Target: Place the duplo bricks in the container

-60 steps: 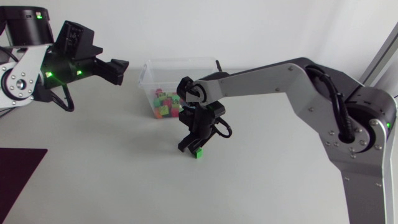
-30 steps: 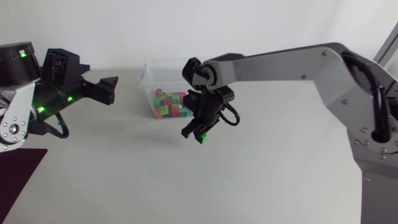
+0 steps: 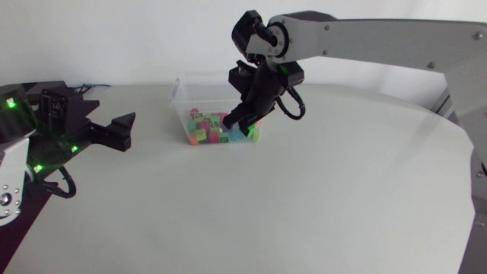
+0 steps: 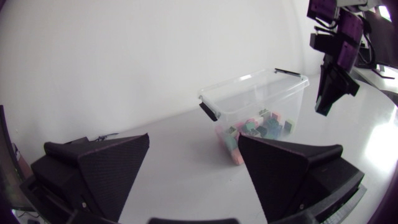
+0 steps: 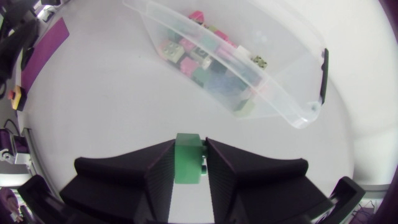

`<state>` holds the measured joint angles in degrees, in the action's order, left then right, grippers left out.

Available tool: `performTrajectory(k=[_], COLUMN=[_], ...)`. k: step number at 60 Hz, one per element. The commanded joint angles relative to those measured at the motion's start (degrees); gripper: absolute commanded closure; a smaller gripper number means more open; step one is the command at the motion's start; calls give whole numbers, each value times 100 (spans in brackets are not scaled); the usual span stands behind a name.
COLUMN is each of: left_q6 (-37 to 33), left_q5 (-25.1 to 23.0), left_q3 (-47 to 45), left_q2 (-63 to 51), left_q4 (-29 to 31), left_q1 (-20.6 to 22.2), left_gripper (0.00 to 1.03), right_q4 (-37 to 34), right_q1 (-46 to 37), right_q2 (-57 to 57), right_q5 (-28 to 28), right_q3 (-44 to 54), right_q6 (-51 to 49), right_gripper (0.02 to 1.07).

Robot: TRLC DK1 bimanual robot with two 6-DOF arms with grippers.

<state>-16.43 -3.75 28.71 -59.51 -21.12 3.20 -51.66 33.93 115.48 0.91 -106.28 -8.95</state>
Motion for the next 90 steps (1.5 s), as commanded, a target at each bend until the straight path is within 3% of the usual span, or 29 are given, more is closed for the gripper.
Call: performTrajectory(k=[1,28,57,77,80,82,85,86,90], left_q6=[166,148,184,148,148,140,131,131,131], left_q5=[41,23,14,6,6,-3,-12,-12,-47], left_q3=[-269,-1096,-1306,-1333,-1342,-1342,-1350,-1350,-1350], left_q2=[255,1029,1240,1240,1240,1240,1240,1240,1240], left_q4=[-85,-111,-120,-129,-146,-146,-146,-155,-155], left_q1=[-74,-153,-162,-267,-294,-303,-320,-320,-364], left_gripper=[4,4,4,4,4,4,4,4,4], right_q4=[-55,596,1422,1457,1413,1404,1404,1404,1404], right_q1=[-45,-238,-282,-396,-396,-396,-387,-379,-370], right_q2=[-140,45,757,1337,1398,1407,1416,1416,1433], right_q5=[-91,-284,-275,-143,-117,-108,-108,-108,-117], right_q3=[-306,-1167,-1896,-2608,-2696,-2705,-2705,-2705,-2723], right_q6=[130,157,174,183,209,209,209,201,201], right_gripper=[97,97,97,96,81,59,15,8,6])
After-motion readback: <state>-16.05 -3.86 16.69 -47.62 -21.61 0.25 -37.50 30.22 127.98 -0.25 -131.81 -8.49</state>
